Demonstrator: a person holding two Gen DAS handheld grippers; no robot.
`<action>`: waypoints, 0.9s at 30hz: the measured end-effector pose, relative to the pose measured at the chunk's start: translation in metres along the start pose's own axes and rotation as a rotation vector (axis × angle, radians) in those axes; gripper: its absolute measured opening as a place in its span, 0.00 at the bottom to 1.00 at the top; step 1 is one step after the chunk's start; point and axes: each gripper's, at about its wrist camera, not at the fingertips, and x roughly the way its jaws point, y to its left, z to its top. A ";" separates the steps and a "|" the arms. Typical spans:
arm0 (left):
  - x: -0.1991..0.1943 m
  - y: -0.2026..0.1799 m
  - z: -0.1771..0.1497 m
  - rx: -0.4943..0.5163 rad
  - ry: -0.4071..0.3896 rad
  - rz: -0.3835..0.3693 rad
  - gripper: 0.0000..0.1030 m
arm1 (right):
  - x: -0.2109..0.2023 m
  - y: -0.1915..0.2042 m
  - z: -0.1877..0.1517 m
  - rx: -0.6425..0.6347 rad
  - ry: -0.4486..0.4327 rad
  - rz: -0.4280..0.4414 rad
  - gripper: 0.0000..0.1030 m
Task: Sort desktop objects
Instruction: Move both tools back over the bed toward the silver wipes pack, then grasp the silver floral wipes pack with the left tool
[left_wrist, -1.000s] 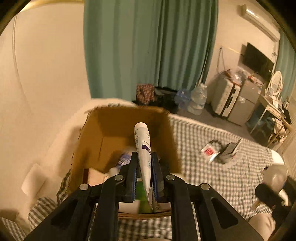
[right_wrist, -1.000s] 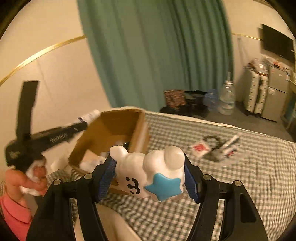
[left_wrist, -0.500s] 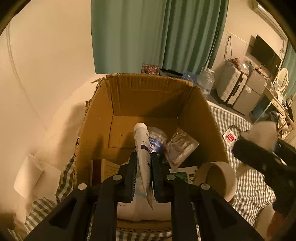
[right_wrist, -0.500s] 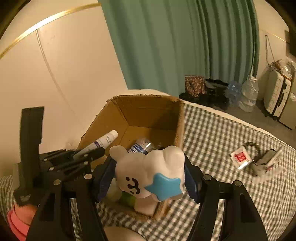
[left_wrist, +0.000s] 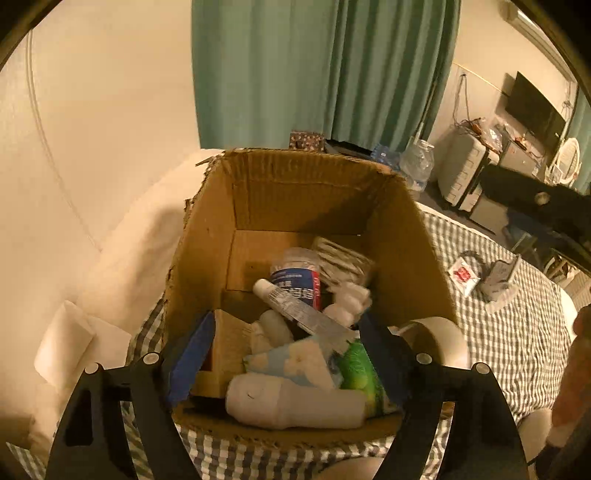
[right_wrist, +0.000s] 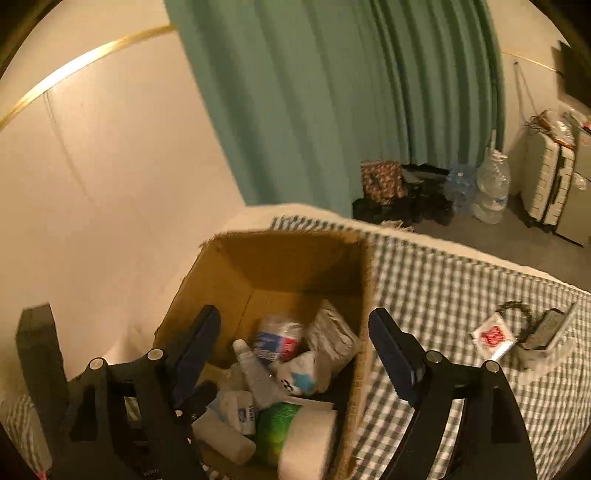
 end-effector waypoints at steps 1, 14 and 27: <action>-0.005 -0.005 -0.001 0.007 -0.006 -0.007 0.81 | -0.009 -0.005 0.002 0.012 -0.013 -0.004 0.80; -0.075 -0.124 -0.015 0.096 -0.105 -0.075 1.00 | -0.178 -0.125 -0.025 0.153 -0.199 -0.253 0.87; -0.022 -0.265 -0.028 0.188 -0.052 -0.122 1.00 | -0.215 -0.262 -0.107 0.346 -0.214 -0.403 0.87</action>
